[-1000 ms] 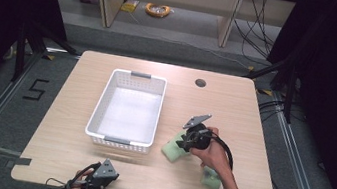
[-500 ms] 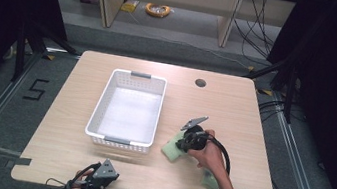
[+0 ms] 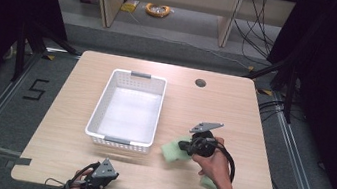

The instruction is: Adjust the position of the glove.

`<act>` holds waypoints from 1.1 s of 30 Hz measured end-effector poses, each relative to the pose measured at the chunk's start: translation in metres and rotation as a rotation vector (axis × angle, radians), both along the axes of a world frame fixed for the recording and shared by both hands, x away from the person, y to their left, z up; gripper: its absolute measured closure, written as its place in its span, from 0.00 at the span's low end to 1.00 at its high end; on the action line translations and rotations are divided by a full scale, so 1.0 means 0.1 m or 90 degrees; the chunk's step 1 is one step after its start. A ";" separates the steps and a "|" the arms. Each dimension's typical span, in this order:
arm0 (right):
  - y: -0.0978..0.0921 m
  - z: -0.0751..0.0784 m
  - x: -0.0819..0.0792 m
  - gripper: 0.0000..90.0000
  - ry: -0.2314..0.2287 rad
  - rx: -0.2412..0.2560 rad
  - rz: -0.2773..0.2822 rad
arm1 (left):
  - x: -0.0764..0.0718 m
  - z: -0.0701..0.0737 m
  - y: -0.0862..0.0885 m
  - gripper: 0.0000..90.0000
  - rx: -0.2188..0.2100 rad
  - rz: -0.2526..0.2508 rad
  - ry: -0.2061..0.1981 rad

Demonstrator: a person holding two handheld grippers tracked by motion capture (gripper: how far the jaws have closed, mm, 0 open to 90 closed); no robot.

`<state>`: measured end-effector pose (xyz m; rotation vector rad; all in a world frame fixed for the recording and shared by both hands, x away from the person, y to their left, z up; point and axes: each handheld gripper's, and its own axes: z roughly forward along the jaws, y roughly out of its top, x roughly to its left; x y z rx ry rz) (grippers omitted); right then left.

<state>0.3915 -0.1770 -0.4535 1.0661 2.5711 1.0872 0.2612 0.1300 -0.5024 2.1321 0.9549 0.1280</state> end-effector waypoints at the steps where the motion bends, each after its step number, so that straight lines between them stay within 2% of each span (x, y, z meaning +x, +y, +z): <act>1: 0.00 0.00 0.00 0.99 0.000 0.000 0.000 | 0.00 0.00 0.00 0.23 0.000 0.000 0.000; 3: 0.00 0.03 -0.12 0.99 -0.001 0.019 0.002 | 0.00 0.00 0.00 0.23 0.000 0.000 0.001; 4: 0.00 0.05 -0.24 0.99 0.004 0.025 0.011 | 0.00 0.00 0.00 0.23 0.001 0.000 0.000; 5: 0.00 0.05 -0.24 0.99 0.004 0.025 0.011 | 0.00 0.00 0.00 0.23 0.001 0.000 0.000; 8: 0.01 0.04 -0.43 0.99 0.013 0.039 0.013 | 0.00 -0.01 -0.01 0.23 -0.007 0.007 0.000; 9: 0.01 0.04 -0.43 0.99 0.013 0.039 0.013 | 0.00 -0.01 -0.01 0.23 -0.007 0.007 0.000; 12: 0.00 -0.03 -0.55 0.99 0.022 0.042 0.016 | 0.00 0.00 0.00 0.23 -0.002 0.004 -0.001; 15: -0.01 -0.08 -0.60 0.99 0.035 0.044 0.011 | 0.00 0.00 0.00 0.23 0.000 0.003 0.000; 17: -0.02 -0.13 -0.64 0.99 0.038 0.040 0.008 | 0.00 0.00 0.00 0.23 0.001 0.002 0.000; 18: -0.01 -0.17 -0.66 0.99 0.036 0.048 0.001 | 0.00 0.00 0.00 0.23 0.001 0.004 0.000; 19: -0.02 -0.19 -0.67 0.99 0.039 0.038 0.002 | 0.00 0.00 0.00 0.23 0.000 0.003 0.000; 20: -0.01 -0.25 -0.70 0.99 0.047 0.043 -0.007 | 0.00 -0.01 -0.01 0.23 -0.006 0.007 -0.001; 25: 0.04 -0.34 -0.77 0.98 0.057 0.039 0.002 | 0.00 -0.01 -0.01 0.23 -0.005 0.007 0.000; 26: 0.06 -0.36 -0.77 0.97 0.050 0.035 0.012 | -0.01 -0.01 -0.02 0.23 -0.006 0.008 0.000; 29: 0.07 -0.36 -0.78 0.93 0.059 0.021 0.007 | 0.00 -0.01 -0.01 0.23 -0.006 0.005 0.001; 30: 0.08 -0.36 -0.79 0.91 0.070 0.022 -0.005 | -0.01 -0.01 -0.02 0.23 -0.004 0.007 0.000; 31: 0.07 -0.36 -0.78 0.83 0.068 0.028 -0.005 | -0.01 -0.01 -0.02 0.23 -0.003 0.005 0.000; 32: 0.07 -0.36 -0.78 0.83 0.068 0.028 -0.005 | 0.00 -0.01 -0.01 0.23 0.004 -0.003 0.000; 33: 0.06 -0.33 -0.77 0.80 0.054 0.034 0.002 | -0.01 -0.02 -0.03 0.23 0.008 0.010 0.004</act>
